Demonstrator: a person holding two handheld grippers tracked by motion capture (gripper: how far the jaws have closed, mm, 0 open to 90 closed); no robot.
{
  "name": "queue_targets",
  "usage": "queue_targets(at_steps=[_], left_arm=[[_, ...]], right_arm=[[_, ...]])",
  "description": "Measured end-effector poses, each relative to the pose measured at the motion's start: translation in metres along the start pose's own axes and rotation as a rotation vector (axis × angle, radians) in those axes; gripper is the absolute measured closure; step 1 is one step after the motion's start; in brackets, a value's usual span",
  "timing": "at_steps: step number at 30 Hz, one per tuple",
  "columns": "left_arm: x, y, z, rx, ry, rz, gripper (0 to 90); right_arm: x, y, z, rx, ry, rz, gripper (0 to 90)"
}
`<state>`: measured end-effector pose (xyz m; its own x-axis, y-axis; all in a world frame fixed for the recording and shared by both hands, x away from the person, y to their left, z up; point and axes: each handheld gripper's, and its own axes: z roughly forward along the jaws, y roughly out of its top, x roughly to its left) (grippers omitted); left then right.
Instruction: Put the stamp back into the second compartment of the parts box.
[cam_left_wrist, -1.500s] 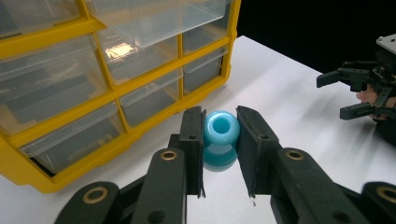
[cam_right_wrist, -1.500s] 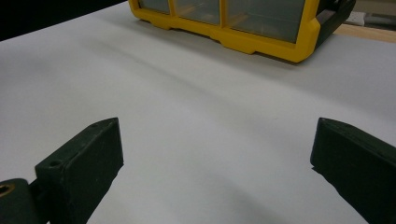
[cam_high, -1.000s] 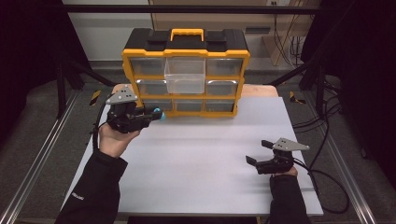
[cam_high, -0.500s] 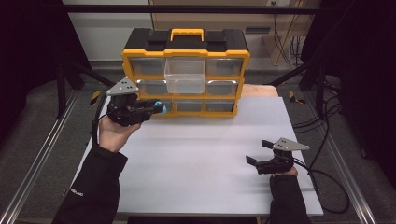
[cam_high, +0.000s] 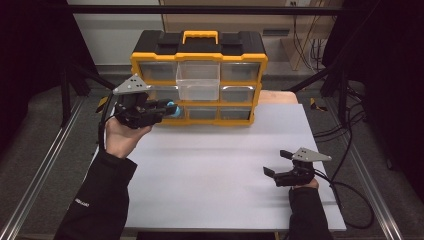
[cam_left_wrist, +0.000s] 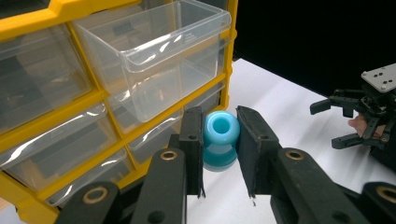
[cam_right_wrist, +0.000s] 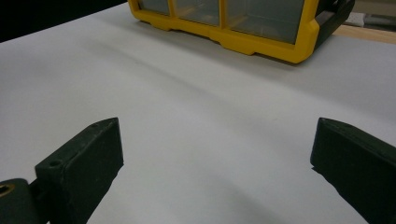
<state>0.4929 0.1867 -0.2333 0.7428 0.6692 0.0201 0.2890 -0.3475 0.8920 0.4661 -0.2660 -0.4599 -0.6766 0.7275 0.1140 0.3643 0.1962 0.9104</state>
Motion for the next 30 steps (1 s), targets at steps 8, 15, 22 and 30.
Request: queue_targets(at_steps=[8, 15, 22, 30], left_arm=[[0.002, 0.010, 0.000, -0.003, 0.006, 0.002, 72.2], [0.003, 0.020, 0.000, -0.003, 0.014, 0.006, 72.2], [0.005, 0.028, 0.003, 0.002, 0.019, 0.010, 72.2], [0.007, 0.038, 0.005, 0.002, 0.031, 0.011, 72.2]], right_arm=[[0.000, 0.000, 0.000, -0.001, 0.000, 0.001, 2.8], [0.000, 0.000, 0.000, -0.001, -0.001, 0.000, 2.8], [0.000, 0.000, 0.000, -0.003, -0.001, 0.000, 2.8], [0.000, 0.000, -0.001, -0.004, 0.001, -0.001, 2.8]])
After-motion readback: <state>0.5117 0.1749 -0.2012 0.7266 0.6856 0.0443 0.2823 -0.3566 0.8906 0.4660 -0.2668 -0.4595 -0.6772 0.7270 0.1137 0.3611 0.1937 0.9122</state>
